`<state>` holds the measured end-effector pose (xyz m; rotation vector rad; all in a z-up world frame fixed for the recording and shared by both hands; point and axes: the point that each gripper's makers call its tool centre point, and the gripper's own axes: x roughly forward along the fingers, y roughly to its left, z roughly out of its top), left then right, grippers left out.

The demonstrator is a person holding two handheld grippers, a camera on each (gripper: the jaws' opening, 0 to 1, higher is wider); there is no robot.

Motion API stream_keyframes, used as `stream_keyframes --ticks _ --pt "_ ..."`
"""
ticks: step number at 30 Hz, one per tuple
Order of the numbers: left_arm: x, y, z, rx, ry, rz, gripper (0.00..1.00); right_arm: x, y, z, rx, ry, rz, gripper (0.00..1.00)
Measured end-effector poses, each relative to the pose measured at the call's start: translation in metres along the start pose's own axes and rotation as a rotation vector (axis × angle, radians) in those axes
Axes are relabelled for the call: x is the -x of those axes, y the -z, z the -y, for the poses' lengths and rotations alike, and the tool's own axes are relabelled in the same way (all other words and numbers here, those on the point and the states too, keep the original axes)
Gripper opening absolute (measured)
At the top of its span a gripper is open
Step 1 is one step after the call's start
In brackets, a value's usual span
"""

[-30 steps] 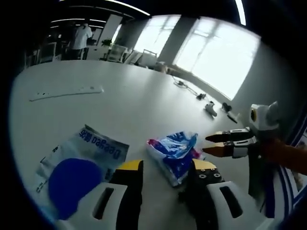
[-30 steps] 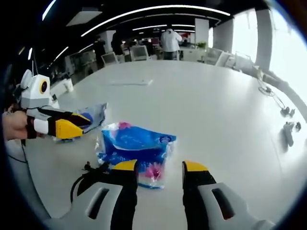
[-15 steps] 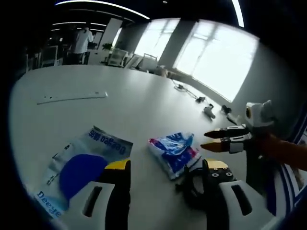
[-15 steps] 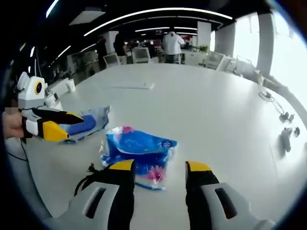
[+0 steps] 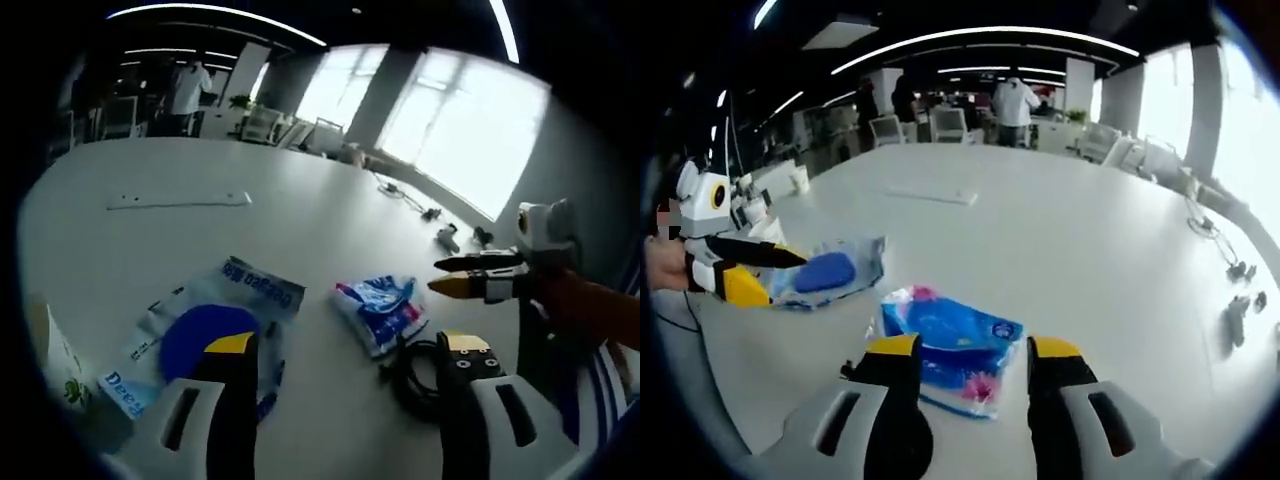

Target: Arrange the tabletop items into an orderly group along one side of the table until the central work area is clear of visible clutter.

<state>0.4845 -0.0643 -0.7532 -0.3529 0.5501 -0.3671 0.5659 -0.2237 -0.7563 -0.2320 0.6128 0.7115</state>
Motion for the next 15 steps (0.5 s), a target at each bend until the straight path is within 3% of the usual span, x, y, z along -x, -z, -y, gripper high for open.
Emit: stream_keyframes --ticks 2,15 --pt "0.005 -0.005 -0.002 0.033 -0.001 0.033 0.65 -0.002 -0.004 -0.003 0.01 -0.004 0.003 0.39" --pt "0.043 -0.004 -0.03 0.071 -0.079 0.072 0.58 -0.021 -0.029 -0.03 0.065 -0.066 0.018 0.38"
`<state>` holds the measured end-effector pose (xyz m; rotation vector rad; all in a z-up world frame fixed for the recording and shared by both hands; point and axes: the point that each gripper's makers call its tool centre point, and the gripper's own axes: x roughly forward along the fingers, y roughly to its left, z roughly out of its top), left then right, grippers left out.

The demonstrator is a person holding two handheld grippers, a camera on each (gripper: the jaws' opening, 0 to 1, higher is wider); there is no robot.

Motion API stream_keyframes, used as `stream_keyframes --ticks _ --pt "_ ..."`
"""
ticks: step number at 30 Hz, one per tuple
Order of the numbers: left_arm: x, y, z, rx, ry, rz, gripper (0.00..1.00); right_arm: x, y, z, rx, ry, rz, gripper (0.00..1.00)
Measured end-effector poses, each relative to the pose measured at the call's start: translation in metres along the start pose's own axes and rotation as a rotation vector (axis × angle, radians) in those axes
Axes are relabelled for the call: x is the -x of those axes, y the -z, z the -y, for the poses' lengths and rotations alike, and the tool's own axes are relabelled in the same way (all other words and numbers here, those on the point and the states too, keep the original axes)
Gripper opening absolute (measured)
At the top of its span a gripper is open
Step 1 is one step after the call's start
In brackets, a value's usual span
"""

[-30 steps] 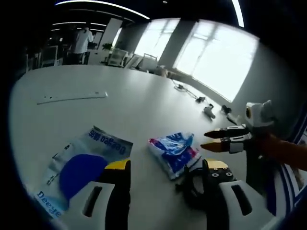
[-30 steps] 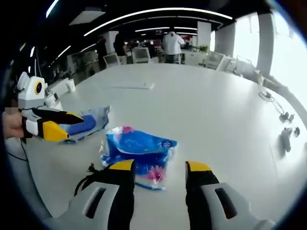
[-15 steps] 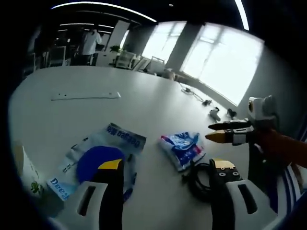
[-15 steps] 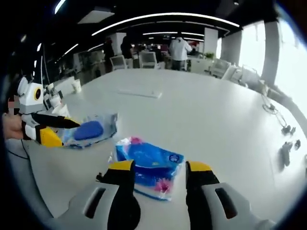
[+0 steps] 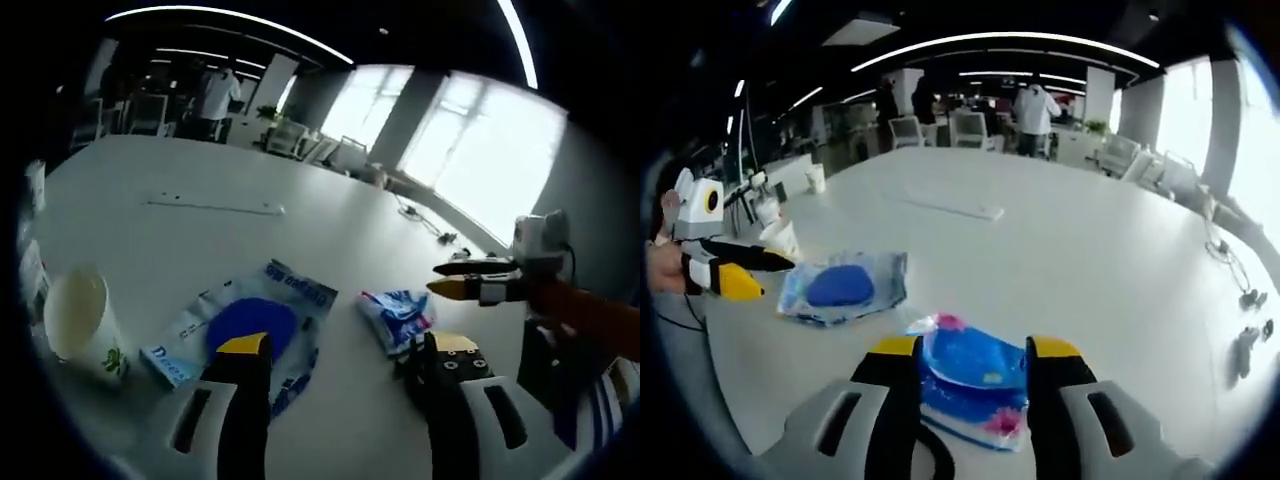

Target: Arrange the tabletop items into an orderly group along one side of the table until the central work area is clear of visible clutter.

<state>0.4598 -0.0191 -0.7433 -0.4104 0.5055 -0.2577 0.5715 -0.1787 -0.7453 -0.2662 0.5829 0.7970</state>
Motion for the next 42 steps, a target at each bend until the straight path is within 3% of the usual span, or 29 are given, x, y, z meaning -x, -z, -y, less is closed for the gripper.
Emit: stream_keyframes --ticks 7,16,21,33,42 --pt "0.02 0.002 -0.015 0.039 -0.026 0.017 0.5 -0.014 -0.015 -0.018 0.033 -0.043 0.006 0.37" --pt "0.045 0.01 -0.043 0.082 -0.104 0.026 0.44 -0.033 -0.026 -0.043 0.077 -0.104 -0.008 0.36" --pt "0.053 0.022 -0.06 0.12 -0.143 0.006 0.38 -0.043 -0.029 -0.051 0.09 -0.126 -0.017 0.34" --pt "0.056 0.039 -0.076 0.159 -0.179 -0.02 0.27 -0.064 -0.033 -0.068 0.117 -0.178 -0.027 0.3" --pt "0.048 0.051 -0.084 0.202 -0.194 -0.051 0.26 -0.079 -0.029 -0.074 0.128 -0.204 -0.049 0.25"
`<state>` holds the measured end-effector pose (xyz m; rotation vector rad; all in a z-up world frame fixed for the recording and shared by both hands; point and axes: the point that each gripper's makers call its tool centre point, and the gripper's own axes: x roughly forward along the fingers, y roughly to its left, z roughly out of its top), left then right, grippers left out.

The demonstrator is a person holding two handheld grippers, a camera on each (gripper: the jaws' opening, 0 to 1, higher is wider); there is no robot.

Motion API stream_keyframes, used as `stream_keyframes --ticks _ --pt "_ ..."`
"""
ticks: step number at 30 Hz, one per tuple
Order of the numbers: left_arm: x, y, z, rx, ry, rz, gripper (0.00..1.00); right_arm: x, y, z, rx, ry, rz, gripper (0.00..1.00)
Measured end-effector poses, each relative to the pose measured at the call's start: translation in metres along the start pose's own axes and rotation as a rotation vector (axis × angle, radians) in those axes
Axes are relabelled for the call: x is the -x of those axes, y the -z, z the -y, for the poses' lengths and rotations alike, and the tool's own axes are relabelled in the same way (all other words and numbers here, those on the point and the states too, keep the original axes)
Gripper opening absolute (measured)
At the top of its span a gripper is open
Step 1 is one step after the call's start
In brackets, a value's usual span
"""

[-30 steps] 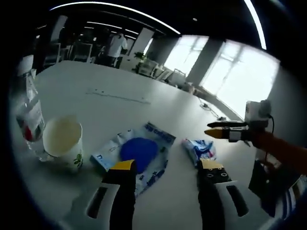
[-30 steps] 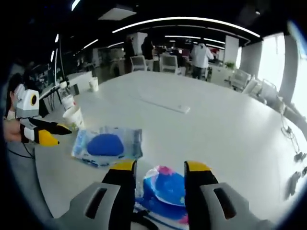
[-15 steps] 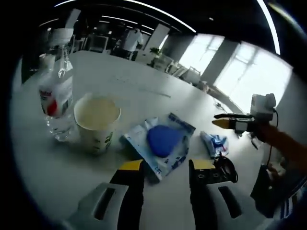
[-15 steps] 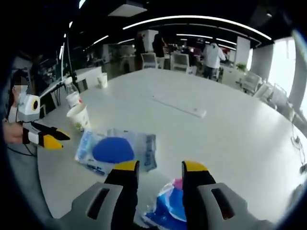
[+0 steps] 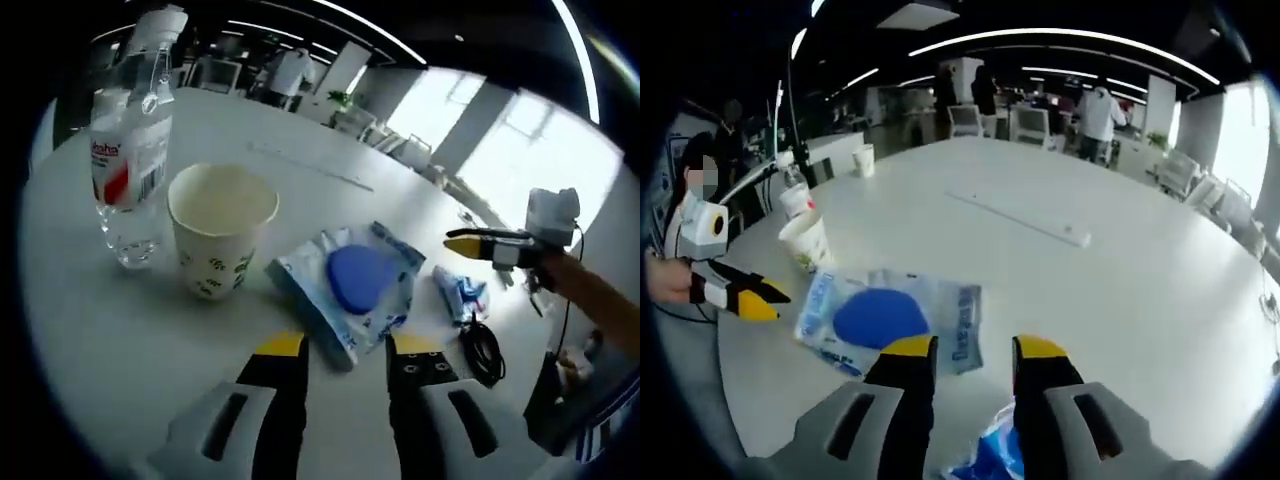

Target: Arrange the tabletop items into an orderly group along one side of the table until the central work area is clear of visible clutter.

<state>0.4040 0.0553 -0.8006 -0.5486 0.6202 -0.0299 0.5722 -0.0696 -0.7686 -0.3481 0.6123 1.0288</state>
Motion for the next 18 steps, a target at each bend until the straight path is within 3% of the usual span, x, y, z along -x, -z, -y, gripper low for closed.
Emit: stream_keyframes --ticks 18 --pt "-0.01 0.004 -0.006 0.029 -0.003 -0.023 0.19 -0.021 0.012 0.001 -0.008 -0.017 -0.045 0.18"
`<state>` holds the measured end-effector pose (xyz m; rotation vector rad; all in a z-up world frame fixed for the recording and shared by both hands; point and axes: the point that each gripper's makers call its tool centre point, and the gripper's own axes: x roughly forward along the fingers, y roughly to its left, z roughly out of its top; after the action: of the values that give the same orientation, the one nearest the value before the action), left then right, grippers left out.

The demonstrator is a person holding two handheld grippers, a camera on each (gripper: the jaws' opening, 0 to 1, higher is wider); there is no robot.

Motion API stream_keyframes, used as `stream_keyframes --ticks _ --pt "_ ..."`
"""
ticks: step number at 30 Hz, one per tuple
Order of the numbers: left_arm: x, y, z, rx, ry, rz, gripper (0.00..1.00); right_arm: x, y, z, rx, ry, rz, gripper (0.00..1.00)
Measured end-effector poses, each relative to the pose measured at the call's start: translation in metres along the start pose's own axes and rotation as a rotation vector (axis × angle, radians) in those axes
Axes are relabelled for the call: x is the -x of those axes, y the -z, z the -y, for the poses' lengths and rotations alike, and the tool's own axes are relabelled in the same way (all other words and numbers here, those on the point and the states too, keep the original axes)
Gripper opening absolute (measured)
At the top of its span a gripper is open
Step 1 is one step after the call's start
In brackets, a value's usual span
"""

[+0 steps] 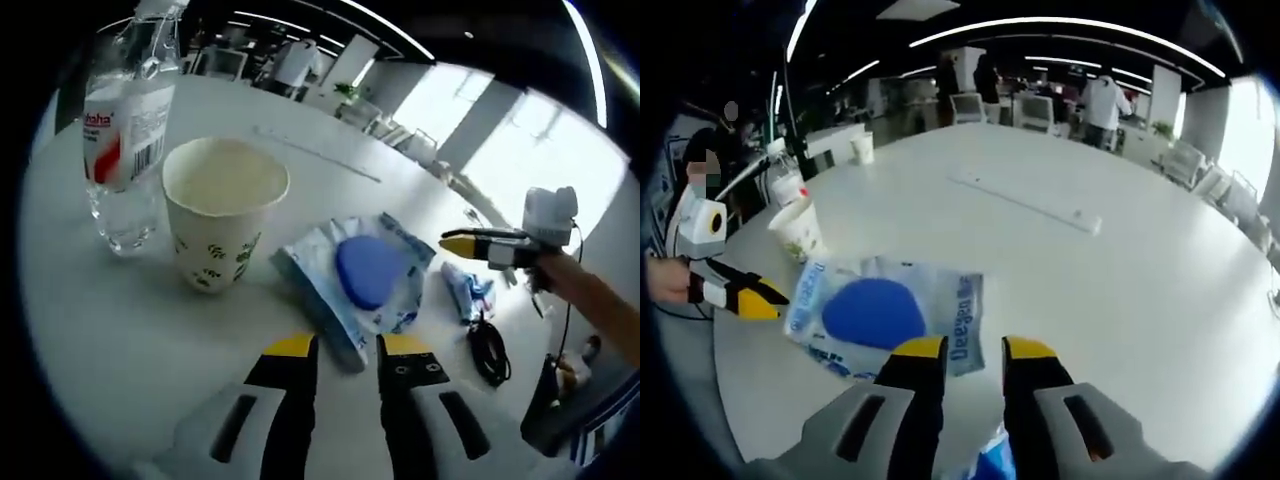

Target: Arrange the tabletop items into an orderly group along one side of the table until the central work area is clear of visible clutter.

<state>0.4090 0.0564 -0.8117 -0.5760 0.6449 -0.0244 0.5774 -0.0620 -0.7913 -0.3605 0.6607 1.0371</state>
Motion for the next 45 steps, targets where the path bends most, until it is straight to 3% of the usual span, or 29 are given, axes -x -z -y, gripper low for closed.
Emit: stream_keyframes --ticks 16,45 --pt "-0.003 0.004 0.0 0.007 0.003 -0.022 0.15 -0.013 0.01 0.0 -0.013 -0.005 -0.038 0.16" --pt "-0.016 0.015 -0.001 -0.008 -0.009 -0.062 0.07 -0.015 0.022 -0.003 -0.035 -0.018 -0.082 0.02"
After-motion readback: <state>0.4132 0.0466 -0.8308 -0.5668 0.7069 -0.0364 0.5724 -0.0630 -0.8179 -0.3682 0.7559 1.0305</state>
